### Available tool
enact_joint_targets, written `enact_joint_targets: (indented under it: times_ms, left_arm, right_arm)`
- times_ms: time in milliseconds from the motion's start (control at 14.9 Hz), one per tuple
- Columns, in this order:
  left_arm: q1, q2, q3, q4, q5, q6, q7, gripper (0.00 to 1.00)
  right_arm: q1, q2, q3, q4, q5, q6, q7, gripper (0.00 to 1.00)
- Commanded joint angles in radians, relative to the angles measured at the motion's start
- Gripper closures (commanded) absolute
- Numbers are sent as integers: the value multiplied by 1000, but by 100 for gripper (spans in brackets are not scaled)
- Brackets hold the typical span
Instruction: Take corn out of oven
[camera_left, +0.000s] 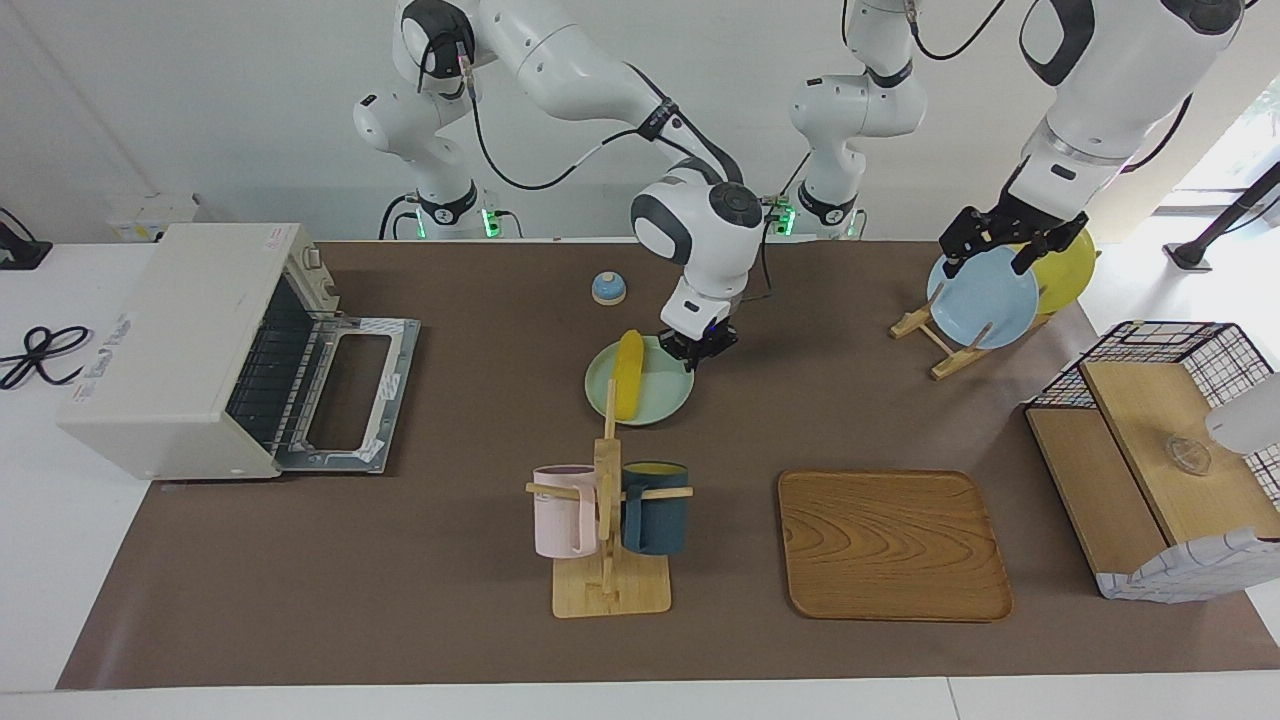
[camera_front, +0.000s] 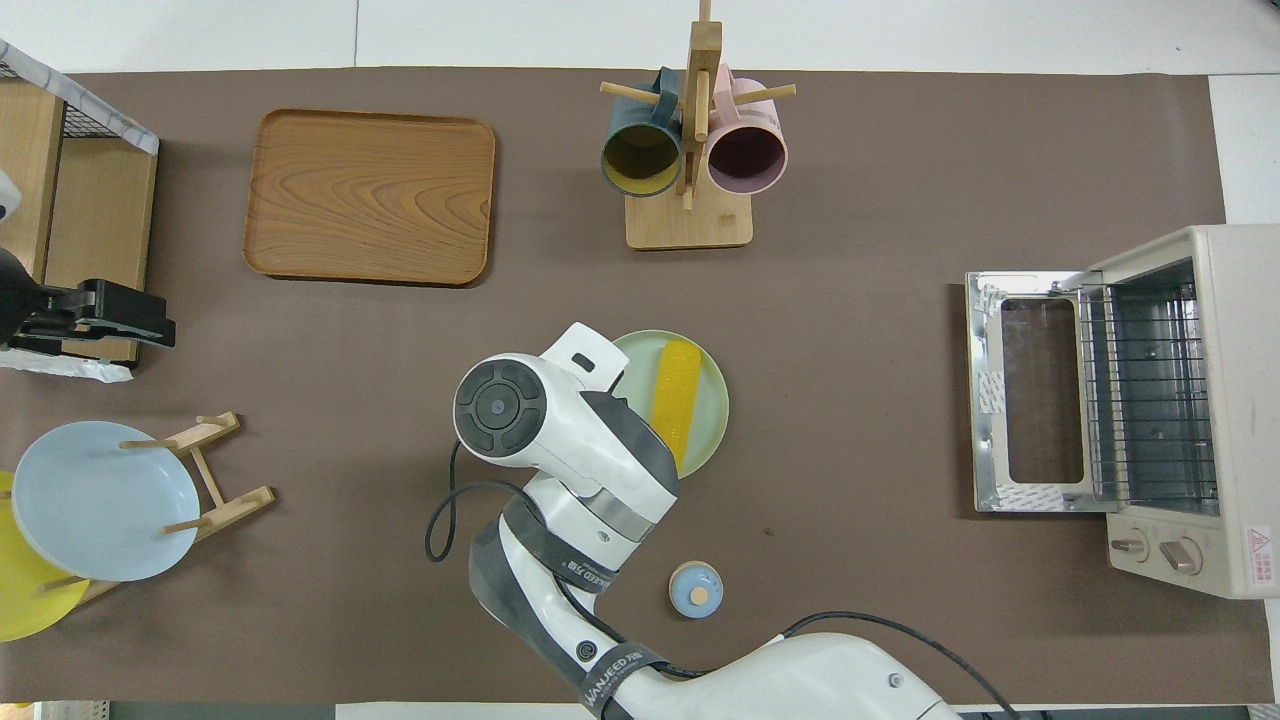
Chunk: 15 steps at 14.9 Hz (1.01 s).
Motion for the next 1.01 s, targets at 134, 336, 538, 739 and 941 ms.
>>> enact_joint_targets:
  times_ms: [134,336,538,739,941]
  left_arm:
    - [11,-49,-5,-75,16,56,2,0]
    - [5,-52,-7,-95,15,71,-4,0]
    - [-32,-59,-16,-138,15,105,-45,0]
    - [-115,-66,-16,-186,12,171,-132,0]
    - [-194,-62,-16,-222,-29,233,-176,0]
  right_arm:
    - [-38,-43,4,-51,134,68,57,56]
    - [-44,-41,0,6,122,47,56,54]
    - [-90,-110,-11,-17,44,-112,-16,79]
    - [-181,-214,-11,-104,-3,-212,-152,100]
    - [-283,-352,-12,-320,-7,-185,-292,100]
